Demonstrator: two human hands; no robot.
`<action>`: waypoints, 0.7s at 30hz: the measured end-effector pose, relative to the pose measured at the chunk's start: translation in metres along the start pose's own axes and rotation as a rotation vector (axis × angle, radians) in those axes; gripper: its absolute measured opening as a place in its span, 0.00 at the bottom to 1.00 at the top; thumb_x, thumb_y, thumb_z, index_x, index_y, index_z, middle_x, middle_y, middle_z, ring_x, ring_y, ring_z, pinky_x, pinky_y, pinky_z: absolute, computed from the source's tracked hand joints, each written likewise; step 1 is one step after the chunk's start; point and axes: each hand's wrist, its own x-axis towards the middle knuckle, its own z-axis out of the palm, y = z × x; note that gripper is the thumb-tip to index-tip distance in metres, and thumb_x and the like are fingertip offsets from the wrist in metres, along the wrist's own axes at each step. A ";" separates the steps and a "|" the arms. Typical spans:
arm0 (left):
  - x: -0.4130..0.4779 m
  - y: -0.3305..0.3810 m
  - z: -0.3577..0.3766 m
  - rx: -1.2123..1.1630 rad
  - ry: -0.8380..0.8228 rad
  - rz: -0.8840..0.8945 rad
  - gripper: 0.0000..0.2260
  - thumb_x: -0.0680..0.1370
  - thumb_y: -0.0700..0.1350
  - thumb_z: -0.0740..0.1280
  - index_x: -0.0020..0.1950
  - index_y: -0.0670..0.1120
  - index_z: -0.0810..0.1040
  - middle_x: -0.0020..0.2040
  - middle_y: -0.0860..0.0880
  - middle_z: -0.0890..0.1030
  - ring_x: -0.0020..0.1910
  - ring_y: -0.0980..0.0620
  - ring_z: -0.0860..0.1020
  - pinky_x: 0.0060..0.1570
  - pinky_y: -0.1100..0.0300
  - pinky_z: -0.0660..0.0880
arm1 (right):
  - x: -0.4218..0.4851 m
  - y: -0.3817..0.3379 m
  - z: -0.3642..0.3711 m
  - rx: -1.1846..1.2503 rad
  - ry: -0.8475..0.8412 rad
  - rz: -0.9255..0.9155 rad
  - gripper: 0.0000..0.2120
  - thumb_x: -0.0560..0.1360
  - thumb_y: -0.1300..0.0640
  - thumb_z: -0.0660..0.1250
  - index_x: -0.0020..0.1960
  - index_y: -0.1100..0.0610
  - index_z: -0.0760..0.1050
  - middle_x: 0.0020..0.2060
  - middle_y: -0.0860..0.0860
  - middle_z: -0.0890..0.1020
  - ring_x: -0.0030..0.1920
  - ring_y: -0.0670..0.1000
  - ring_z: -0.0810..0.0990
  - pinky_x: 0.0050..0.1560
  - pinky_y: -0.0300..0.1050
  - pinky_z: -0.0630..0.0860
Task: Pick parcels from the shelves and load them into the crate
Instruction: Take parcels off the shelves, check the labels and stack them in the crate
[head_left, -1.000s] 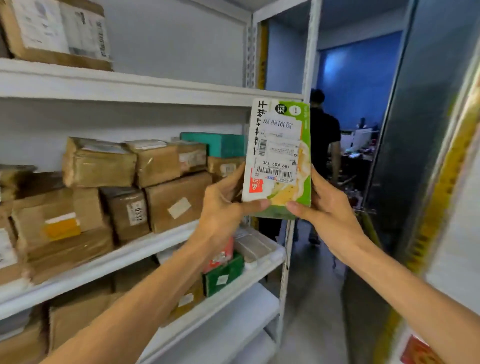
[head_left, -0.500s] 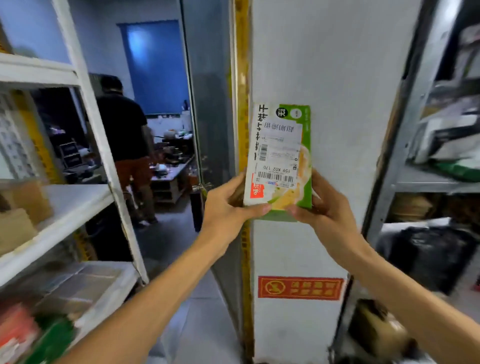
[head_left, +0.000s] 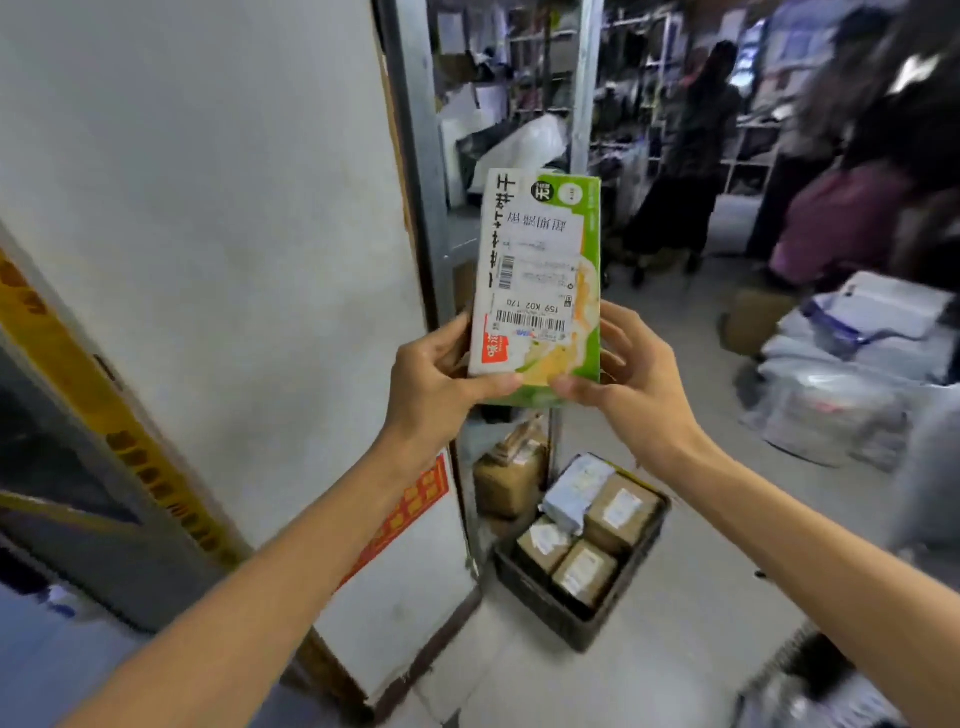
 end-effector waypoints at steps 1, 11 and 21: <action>0.009 -0.007 0.013 -0.022 -0.044 -0.007 0.31 0.66 0.32 0.77 0.67 0.47 0.76 0.56 0.53 0.84 0.54 0.56 0.82 0.50 0.58 0.81 | 0.000 0.004 -0.012 -0.030 0.046 0.010 0.34 0.67 0.74 0.73 0.69 0.58 0.69 0.62 0.50 0.79 0.59 0.49 0.80 0.54 0.51 0.81; 0.102 -0.076 0.134 -0.102 -0.310 -0.069 0.35 0.66 0.33 0.78 0.71 0.46 0.73 0.60 0.51 0.82 0.58 0.54 0.81 0.57 0.50 0.79 | 0.044 0.067 -0.117 -0.170 0.332 0.104 0.36 0.63 0.72 0.77 0.68 0.58 0.70 0.62 0.50 0.78 0.62 0.48 0.78 0.58 0.50 0.79; 0.180 -0.174 0.184 -0.053 -0.411 -0.111 0.35 0.64 0.33 0.79 0.67 0.52 0.74 0.55 0.57 0.83 0.55 0.56 0.82 0.51 0.60 0.80 | 0.104 0.167 -0.155 -0.238 0.448 0.227 0.45 0.58 0.68 0.81 0.71 0.55 0.68 0.64 0.49 0.78 0.64 0.47 0.75 0.63 0.53 0.76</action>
